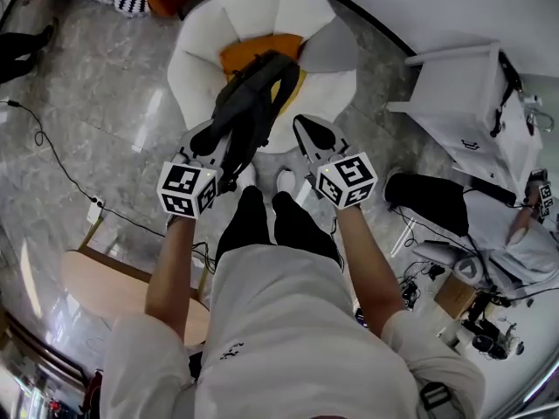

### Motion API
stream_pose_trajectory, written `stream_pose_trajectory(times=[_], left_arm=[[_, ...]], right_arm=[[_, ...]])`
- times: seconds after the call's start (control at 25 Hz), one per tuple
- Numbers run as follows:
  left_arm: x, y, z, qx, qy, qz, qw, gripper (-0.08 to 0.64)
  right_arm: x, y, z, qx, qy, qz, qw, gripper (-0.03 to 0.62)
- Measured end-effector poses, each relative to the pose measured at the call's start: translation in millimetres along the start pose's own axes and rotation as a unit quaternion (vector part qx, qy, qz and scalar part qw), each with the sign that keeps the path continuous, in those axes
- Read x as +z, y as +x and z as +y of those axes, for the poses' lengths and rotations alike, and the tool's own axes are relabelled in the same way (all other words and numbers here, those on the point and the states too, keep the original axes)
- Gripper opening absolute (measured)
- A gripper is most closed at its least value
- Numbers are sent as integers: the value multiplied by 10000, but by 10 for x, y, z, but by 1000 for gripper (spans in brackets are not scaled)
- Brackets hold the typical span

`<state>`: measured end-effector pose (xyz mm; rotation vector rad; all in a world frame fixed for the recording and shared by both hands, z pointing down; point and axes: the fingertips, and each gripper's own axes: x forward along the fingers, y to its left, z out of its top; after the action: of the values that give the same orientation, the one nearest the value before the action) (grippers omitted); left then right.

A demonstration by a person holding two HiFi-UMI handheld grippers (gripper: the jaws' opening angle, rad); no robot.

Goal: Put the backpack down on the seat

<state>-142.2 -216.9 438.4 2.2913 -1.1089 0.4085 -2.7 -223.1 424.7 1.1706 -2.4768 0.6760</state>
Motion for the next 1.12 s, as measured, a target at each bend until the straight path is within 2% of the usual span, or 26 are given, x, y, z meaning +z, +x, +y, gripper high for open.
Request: stream_pose_trajectory(times=[0.2,0.4,0.52,0.76,1.12], left_arm=[[-110,328,40,-149,126,150,9997,72],[-285,715,144,-282,99,195,9994,72],[-396,964,218,-351,8,149,9993,72],[-652,1418,415,-258,-242,84,9993,72],[-988,1925,650,-408,-588,60,9974,72]], right_arm=[[-235,162,-213,-63,190,92,9998,23],[-574,292,-525,-100,400,120,9991,23],[-825,407,-743,-127,537,182,9983,23],[-1172,716,-1019,-40,667,239,9975,23],[-1545,1139,-1189,42,773,315,9965,23]])
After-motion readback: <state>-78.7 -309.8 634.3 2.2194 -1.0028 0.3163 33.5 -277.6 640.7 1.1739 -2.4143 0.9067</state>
